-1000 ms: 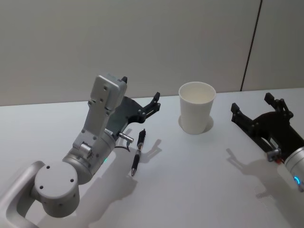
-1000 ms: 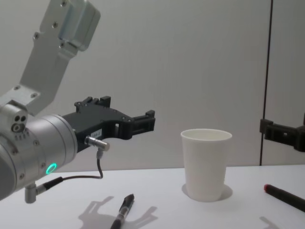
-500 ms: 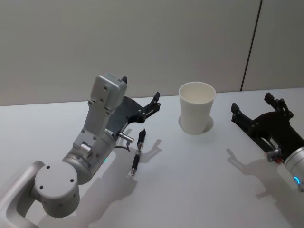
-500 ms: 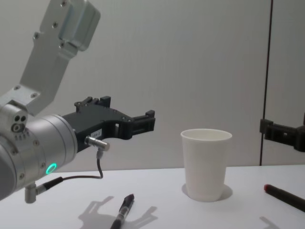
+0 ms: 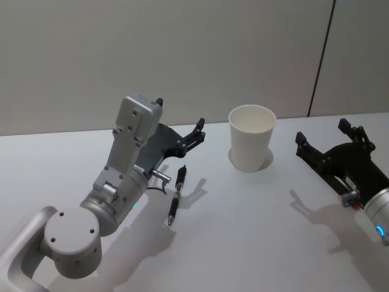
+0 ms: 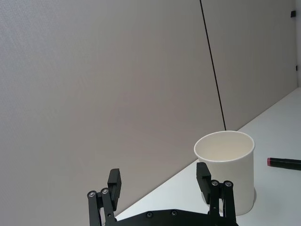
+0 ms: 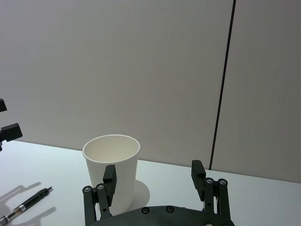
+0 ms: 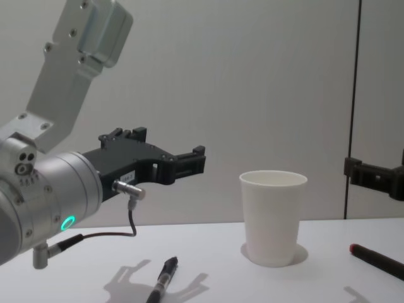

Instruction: Place the pen into the pen holder.

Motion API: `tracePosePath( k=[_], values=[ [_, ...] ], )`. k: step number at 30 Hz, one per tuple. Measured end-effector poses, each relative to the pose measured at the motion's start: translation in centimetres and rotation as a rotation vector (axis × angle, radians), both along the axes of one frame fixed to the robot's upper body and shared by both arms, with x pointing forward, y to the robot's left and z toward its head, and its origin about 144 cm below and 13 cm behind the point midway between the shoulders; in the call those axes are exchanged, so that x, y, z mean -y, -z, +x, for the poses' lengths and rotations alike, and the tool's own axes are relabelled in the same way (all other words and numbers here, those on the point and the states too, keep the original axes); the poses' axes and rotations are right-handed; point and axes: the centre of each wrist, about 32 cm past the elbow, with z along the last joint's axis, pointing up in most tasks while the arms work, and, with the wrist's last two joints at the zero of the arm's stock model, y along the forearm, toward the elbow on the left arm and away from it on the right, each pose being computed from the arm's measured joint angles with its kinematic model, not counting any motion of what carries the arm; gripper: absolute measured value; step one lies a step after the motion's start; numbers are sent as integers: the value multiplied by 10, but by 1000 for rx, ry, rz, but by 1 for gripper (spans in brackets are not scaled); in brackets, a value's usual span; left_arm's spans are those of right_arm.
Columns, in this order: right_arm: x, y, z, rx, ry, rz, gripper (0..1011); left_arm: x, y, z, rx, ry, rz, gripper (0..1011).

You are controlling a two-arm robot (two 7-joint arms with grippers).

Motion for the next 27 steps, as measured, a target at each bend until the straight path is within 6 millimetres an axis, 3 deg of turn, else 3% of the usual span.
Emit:
tracePosePath(
  k=[12,27],
  values=[
    [12,-2,1,-10,-12,-9,1001,0,0,0,0,0,0,1001],
    [33,-12,-15,-44,26,-30,1001,0,0,0,0,0,0,1001]
  ],
)
